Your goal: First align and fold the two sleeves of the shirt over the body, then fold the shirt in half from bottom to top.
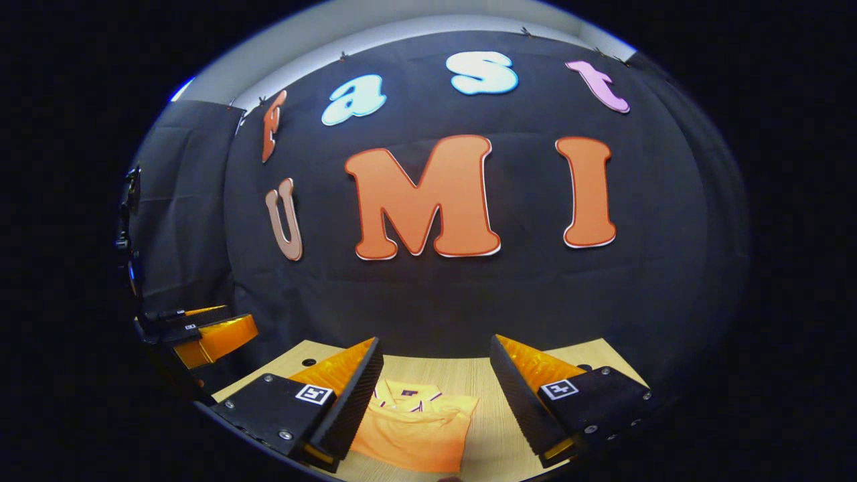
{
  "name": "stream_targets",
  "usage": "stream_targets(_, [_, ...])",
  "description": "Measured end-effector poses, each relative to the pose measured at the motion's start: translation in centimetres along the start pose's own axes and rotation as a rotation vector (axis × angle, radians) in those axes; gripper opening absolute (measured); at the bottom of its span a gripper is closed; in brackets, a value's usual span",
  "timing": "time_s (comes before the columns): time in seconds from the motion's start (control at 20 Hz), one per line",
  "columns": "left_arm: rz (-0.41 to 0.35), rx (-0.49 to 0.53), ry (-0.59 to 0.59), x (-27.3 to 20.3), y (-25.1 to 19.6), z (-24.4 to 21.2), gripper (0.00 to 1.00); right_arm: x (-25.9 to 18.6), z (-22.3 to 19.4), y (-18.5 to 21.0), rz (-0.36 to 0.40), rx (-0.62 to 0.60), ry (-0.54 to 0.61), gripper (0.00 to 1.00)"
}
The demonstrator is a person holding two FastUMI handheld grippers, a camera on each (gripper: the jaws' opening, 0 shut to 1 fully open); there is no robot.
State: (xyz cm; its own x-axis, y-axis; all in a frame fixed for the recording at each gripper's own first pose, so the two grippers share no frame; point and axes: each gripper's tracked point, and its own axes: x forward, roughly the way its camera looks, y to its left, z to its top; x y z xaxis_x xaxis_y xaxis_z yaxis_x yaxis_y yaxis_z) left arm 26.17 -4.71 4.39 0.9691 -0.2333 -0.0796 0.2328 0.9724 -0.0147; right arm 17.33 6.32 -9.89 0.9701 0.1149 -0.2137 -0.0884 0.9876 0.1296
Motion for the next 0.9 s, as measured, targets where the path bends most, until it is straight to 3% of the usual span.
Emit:
stream_targets(0.25, [0.051, 0.031, -0.037, -3.9, 0.4, 0.1, 0.98, -2.0, 0.7, 1.4, 0.027, -0.097, -0.073, 0.98])
stream_targets(0.65, [0.153, 0.082, -0.080, -7.7, 0.3, -0.4, 0.98, -2.5, 0.8, 2.6, 0.081, -0.139, -0.115, 0.98])
stream_targets(0.9, [0.204, 0.148, -0.102, -9.5, 0.4, -0.1, 0.96, -3.2, 0.6, 4.7, 0.160, -0.161, -0.150, 0.98])
